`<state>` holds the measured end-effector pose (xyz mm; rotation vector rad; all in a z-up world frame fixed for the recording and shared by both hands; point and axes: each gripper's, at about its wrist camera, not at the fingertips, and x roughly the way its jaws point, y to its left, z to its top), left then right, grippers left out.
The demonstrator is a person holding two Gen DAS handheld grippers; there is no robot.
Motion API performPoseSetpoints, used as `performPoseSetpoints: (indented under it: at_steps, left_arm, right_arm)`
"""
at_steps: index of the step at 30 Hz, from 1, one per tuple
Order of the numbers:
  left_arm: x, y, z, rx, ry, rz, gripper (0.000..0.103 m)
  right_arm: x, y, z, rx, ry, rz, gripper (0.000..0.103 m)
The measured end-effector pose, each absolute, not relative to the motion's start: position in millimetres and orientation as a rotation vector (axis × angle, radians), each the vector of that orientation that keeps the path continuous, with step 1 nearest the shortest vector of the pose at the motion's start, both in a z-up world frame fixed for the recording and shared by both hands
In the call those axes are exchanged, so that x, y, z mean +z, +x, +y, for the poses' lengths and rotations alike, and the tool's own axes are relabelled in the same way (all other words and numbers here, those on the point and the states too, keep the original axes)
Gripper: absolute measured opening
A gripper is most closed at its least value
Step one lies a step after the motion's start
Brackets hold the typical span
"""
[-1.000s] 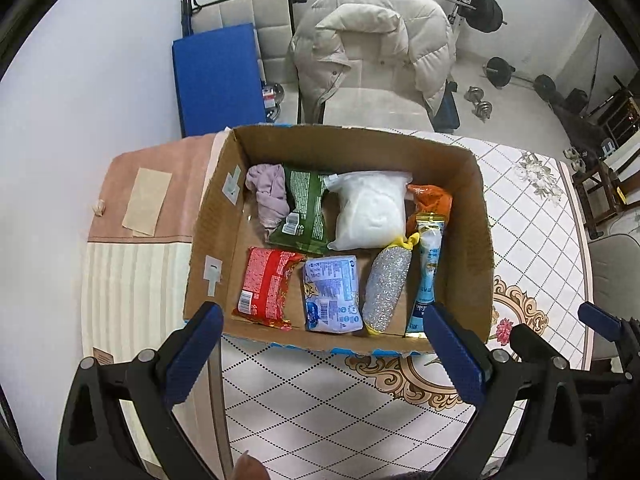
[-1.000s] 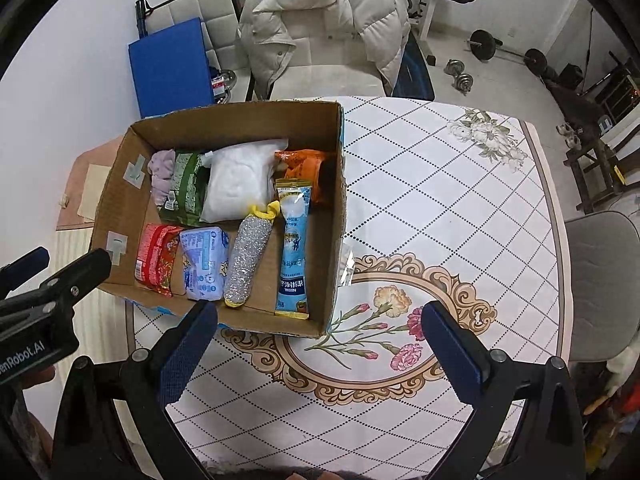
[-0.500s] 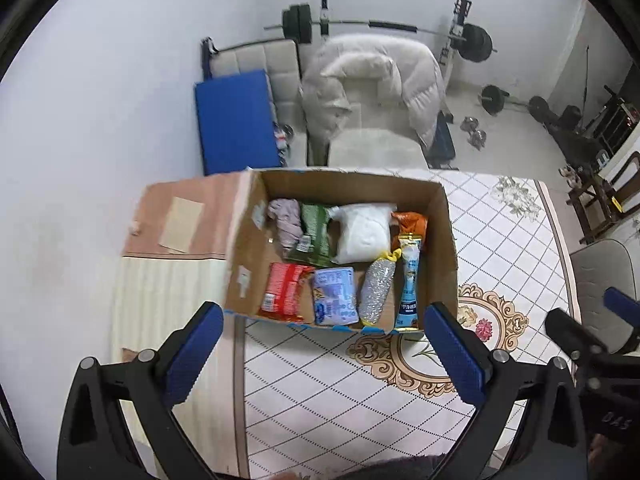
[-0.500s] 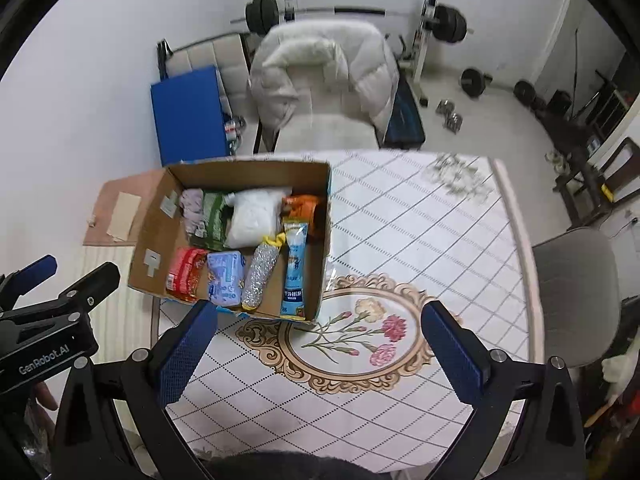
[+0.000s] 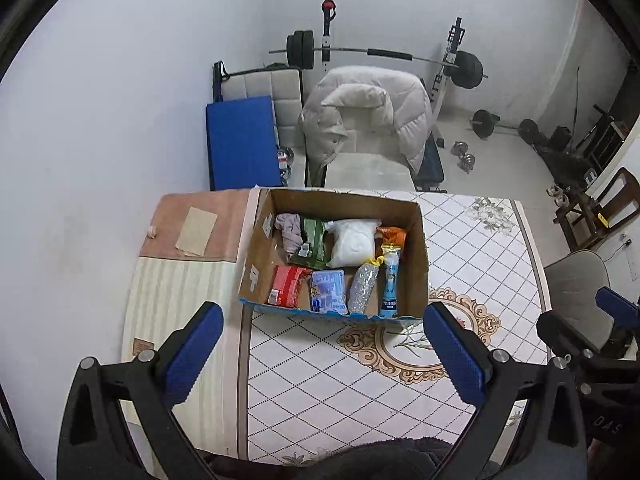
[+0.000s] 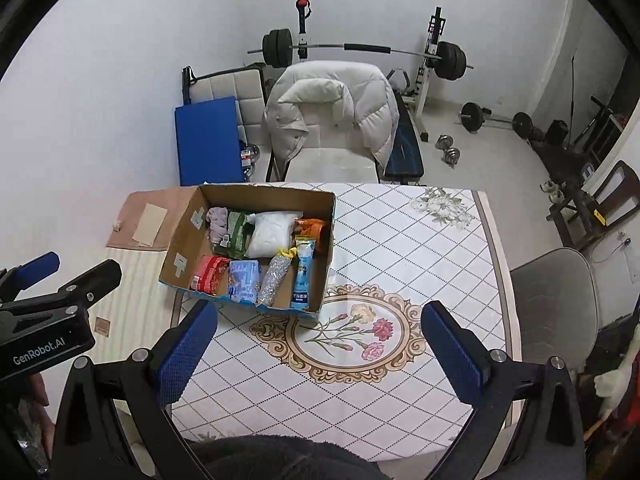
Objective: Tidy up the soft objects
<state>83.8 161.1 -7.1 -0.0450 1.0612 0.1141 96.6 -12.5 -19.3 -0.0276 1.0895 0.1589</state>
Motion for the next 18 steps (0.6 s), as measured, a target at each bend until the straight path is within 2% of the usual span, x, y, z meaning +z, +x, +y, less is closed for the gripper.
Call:
performPoseSetpoints:
  at_steps: [18]
  left_arm:
    - [6.4,70.9,153.0,0.129,-0.042,1.01,0.103]
  right_arm:
    - [7.9,88.4,-23.2,0.105,-0.061,1.008,0.103]
